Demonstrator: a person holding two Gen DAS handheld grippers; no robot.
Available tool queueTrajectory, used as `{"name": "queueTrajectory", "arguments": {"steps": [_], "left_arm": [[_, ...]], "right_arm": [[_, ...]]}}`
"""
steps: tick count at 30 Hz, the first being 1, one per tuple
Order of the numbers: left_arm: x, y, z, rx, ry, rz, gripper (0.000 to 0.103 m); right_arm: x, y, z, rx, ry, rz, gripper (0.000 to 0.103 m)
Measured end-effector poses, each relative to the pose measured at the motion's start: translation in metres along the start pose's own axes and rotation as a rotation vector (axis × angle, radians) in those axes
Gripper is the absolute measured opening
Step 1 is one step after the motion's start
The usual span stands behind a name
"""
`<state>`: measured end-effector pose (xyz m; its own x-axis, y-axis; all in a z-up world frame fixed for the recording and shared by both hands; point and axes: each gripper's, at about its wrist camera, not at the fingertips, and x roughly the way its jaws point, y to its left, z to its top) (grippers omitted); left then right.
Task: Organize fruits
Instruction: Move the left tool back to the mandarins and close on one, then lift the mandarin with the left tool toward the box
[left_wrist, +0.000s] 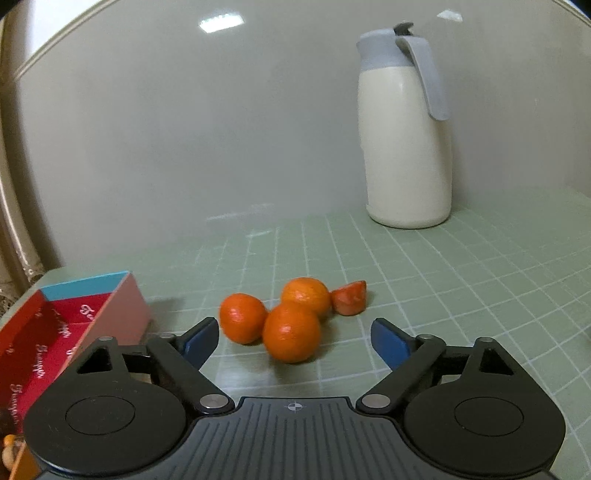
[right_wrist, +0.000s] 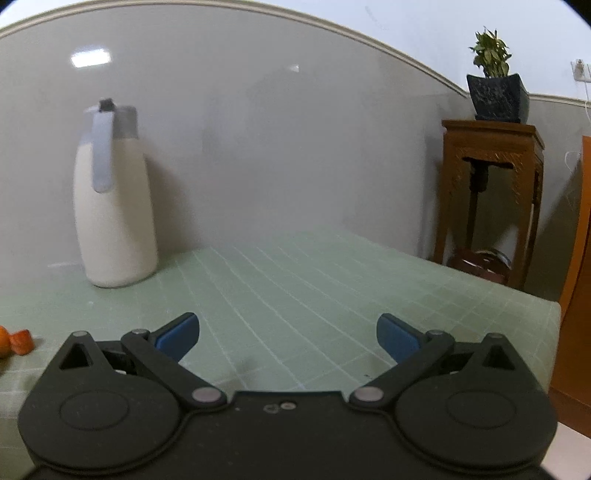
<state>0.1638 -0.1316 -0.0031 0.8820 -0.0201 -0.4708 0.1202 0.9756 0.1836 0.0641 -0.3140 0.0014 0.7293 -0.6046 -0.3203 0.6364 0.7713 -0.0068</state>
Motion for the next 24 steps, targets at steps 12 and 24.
{"name": "queueTrajectory", "arguments": {"steps": [12, 24], "left_arm": [[0.019, -0.004, 0.002, -0.015, 0.058, -0.013, 0.053], [0.021, 0.001, 0.003, -0.04, 0.072, 0.018, 0.042]], "right_arm": [[0.01, -0.004, 0.0, 0.009, 0.029, 0.002, 0.103], [0.01, -0.002, 0.0, 0.0, 0.036, 0.026, 0.103]]}}
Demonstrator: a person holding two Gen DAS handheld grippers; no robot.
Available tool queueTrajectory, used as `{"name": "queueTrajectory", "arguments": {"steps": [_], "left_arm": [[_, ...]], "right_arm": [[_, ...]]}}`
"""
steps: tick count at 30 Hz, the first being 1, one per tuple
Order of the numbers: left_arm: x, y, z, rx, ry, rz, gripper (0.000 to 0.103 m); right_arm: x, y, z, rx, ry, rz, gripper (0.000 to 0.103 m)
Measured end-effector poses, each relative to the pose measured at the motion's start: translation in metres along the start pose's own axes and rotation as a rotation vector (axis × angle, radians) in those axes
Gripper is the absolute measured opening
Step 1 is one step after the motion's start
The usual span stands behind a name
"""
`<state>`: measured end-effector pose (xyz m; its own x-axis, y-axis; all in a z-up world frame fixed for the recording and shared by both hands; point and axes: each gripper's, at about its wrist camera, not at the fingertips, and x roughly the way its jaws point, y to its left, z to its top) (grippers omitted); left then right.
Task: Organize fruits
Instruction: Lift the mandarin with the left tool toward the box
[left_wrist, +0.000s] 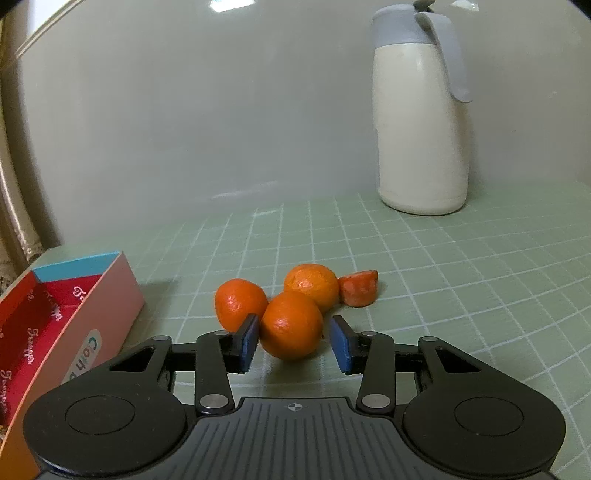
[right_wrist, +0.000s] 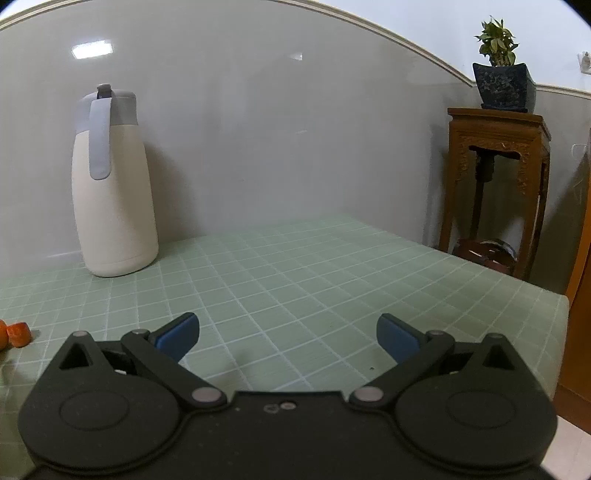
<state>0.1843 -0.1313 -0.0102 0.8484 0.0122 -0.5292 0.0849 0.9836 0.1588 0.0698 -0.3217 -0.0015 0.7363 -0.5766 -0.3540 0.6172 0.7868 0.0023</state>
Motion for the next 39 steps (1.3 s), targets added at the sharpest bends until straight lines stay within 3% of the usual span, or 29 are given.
{"name": "queueTrajectory", "arguments": {"steps": [5, 18, 39], "left_arm": [[0.009, 0.004, 0.003, -0.021, 0.045, -0.01, 0.042], [0.011, 0.004, 0.002, -0.028, 0.041, -0.01, 0.041], [-0.019, 0.011, -0.002, 0.006, -0.056, 0.009, 0.04]], "right_arm": [[0.001, -0.001, 0.001, 0.003, 0.006, 0.008, 0.103], [0.001, 0.0, 0.001, -0.004, 0.009, 0.02, 0.103], [-0.006, 0.008, 0.002, -0.019, -0.004, 0.08, 0.103]]}}
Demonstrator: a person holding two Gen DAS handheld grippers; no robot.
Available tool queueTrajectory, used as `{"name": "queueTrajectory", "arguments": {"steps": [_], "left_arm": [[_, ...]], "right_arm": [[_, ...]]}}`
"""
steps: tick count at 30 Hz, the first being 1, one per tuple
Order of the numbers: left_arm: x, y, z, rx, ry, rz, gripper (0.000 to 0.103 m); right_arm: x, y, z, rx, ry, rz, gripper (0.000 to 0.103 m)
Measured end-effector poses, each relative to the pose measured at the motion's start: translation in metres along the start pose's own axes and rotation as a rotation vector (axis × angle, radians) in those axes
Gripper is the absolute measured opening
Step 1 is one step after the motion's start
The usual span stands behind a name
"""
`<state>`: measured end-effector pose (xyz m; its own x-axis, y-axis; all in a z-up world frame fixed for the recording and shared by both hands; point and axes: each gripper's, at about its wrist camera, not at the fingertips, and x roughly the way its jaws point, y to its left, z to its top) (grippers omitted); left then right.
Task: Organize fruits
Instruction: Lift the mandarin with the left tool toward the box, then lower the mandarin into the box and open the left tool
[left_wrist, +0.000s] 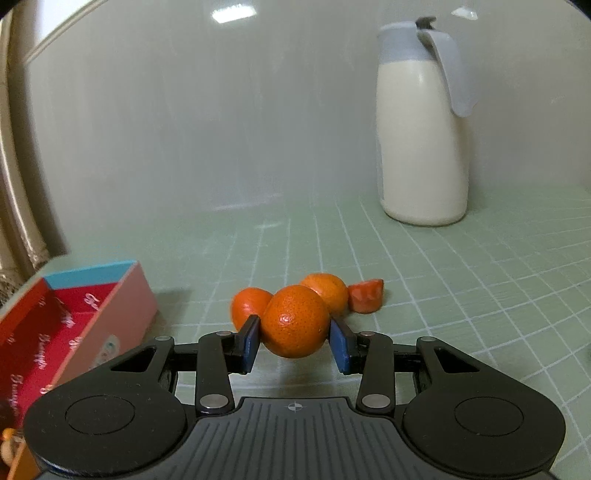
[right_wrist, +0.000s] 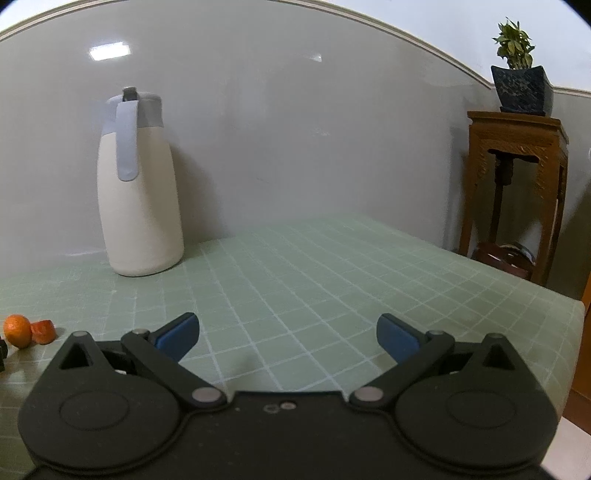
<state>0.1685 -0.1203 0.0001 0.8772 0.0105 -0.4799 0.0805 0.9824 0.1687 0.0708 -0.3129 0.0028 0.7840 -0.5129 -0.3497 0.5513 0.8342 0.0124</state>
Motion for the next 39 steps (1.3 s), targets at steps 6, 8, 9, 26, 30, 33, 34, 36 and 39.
{"name": "queueTrajectory", "arguments": {"steps": [6, 8, 9, 26, 30, 33, 34, 36, 39], "left_arm": [[-0.023, 0.026, 0.005, -0.019, -0.054, 0.05, 0.04], [-0.03, 0.038, 0.006, -0.025, -0.069, 0.077, 0.04], [-0.034, 0.045, 0.006, -0.033, -0.074, 0.09, 0.04], [-0.045, 0.177, -0.028, -0.173, 0.022, 0.366, 0.041], [-0.037, 0.194, -0.035, -0.2, 0.063, 0.387, 0.041], [-0.036, 0.2, -0.042, -0.219, 0.09, 0.393, 0.041], [-0.035, 0.203, -0.043, -0.224, 0.098, 0.395, 0.041], [-0.036, 0.207, -0.046, -0.236, 0.108, 0.4, 0.041], [-0.04, 0.205, -0.046, -0.22, 0.097, 0.414, 0.041]], "right_arm": [[-0.004, 0.012, 0.002, -0.012, -0.005, 0.039, 0.103], [-0.006, 0.018, 0.002, -0.018, -0.007, 0.055, 0.103], [-0.008, 0.022, 0.003, -0.02, -0.007, 0.066, 0.103], [-0.045, 0.115, -0.004, -0.156, -0.031, 0.303, 0.103], [-0.054, 0.134, -0.008, -0.179, -0.035, 0.359, 0.103], [-0.06, 0.147, -0.008, -0.194, -0.043, 0.395, 0.103], [-0.062, 0.152, -0.008, -0.202, -0.043, 0.41, 0.103], [-0.066, 0.16, -0.011, -0.21, -0.039, 0.435, 0.103], [-0.072, 0.171, -0.013, -0.22, -0.036, 0.473, 0.103]]}}
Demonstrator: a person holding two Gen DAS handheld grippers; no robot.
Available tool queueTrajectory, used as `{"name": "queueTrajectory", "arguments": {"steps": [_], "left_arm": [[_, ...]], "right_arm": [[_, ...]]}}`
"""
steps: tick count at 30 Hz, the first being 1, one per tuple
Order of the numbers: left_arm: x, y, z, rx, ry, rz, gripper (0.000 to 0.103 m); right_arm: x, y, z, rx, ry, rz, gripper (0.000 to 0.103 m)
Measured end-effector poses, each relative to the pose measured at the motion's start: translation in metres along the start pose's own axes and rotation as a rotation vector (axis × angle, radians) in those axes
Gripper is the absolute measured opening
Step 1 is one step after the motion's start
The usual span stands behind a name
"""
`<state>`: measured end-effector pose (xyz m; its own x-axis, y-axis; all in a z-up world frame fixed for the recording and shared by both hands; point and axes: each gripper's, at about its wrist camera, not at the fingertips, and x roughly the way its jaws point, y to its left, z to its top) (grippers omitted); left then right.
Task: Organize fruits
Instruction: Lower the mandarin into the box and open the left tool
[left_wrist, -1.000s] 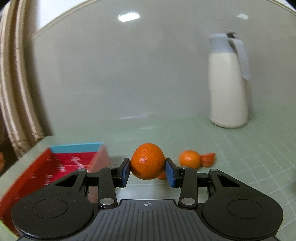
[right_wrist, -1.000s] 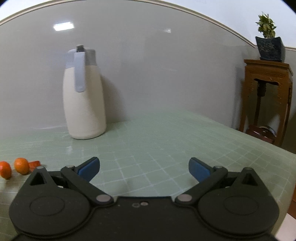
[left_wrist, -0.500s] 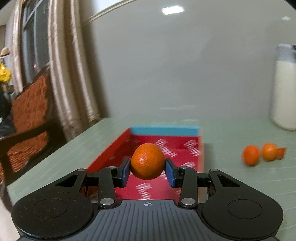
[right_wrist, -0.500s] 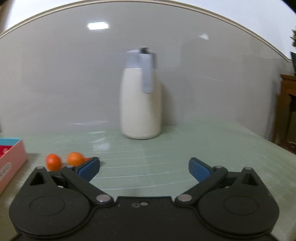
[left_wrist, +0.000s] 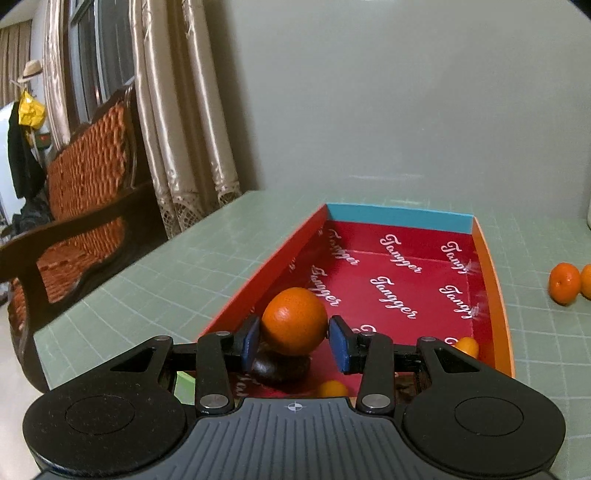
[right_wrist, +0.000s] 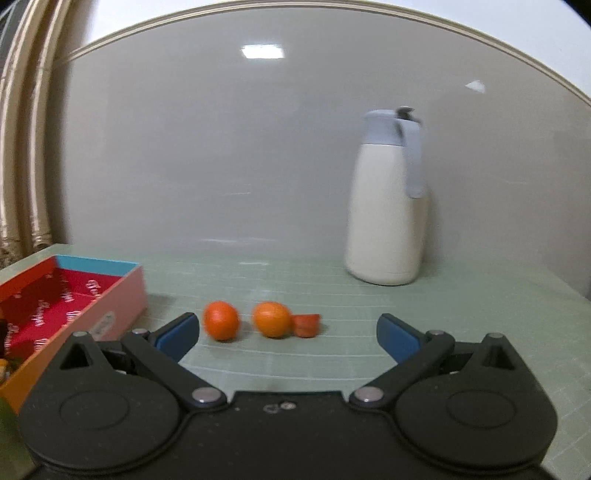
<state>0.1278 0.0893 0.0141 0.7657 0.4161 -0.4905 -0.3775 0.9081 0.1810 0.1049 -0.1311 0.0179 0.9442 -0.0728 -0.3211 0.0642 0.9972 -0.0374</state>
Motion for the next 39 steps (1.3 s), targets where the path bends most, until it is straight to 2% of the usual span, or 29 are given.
{"name": "queueTrajectory", "arguments": {"steps": [14, 15, 17, 18, 19, 25, 39], "left_arm": [[-0.014, 0.026, 0.004, -0.024, -0.035, 0.004, 0.041], [-0.016, 0.028, 0.004, -0.028, -0.036, 0.004, 0.042], [-0.02, 0.034, 0.004, -0.038, -0.04, 0.007, 0.051], [-0.021, 0.036, 0.005, -0.044, -0.045, 0.015, 0.06], [-0.024, 0.039, 0.005, -0.048, -0.052, 0.024, 0.065], [-0.032, 0.055, 0.002, -0.07, -0.062, 0.043, 0.073], [-0.027, 0.087, -0.019, -0.152, -0.036, 0.096, 0.076]], "right_arm": [[-0.003, 0.026, 0.002, -0.022, -0.018, 0.097, 0.103], [-0.003, 0.027, 0.002, -0.022, -0.018, 0.101, 0.103], [-0.003, 0.029, 0.002, -0.017, -0.018, 0.113, 0.103], [-0.003, 0.03, 0.002, -0.016, -0.017, 0.119, 0.103], [-0.003, 0.031, 0.002, -0.016, -0.016, 0.123, 0.103], [-0.001, 0.04, 0.0, -0.031, -0.007, 0.151, 0.103], [0.019, 0.055, 0.001, -0.056, 0.046, 0.2, 0.103]]}}
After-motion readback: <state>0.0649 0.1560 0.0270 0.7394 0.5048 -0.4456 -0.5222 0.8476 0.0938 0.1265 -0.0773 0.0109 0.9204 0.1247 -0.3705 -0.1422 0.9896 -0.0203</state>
